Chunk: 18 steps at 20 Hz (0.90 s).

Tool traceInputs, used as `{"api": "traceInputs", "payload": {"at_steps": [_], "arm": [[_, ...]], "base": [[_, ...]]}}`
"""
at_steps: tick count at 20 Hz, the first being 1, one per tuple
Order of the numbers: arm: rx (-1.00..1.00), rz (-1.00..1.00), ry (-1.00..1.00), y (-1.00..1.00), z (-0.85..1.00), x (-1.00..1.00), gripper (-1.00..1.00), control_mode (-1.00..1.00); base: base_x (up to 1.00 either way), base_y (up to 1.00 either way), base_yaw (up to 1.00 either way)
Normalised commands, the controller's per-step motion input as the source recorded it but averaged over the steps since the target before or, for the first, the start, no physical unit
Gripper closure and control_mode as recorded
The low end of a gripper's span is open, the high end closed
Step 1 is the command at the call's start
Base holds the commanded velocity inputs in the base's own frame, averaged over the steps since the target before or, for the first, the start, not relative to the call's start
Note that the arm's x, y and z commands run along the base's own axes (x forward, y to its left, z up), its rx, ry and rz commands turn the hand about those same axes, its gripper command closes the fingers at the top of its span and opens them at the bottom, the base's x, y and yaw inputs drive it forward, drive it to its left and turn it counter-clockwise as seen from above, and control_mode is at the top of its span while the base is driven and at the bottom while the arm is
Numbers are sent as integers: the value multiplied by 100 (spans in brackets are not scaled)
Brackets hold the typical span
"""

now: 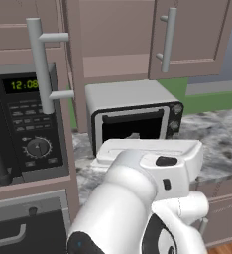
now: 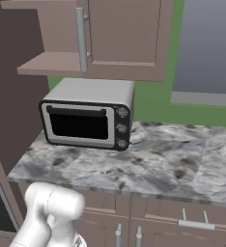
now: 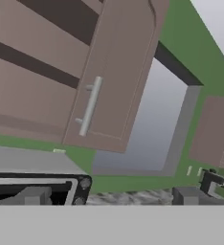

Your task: Close all open cabinet doors.

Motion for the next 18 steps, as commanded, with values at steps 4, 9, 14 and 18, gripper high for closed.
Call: {"api": "traceInputs", "payload": {"at_steps": [4, 9, 14, 18], "arm": [[-1, 0, -10, 58, 0, 9, -100, -100], [0, 0, -5, 43, 0, 22, -100, -100], [0, 0, 0, 45, 0, 25, -100, -100], [0, 0, 0, 46, -2, 26, -100, -100]], "base": [[0, 0, 0], [0, 0, 0], [0, 0, 0], [0, 0, 0]]}}
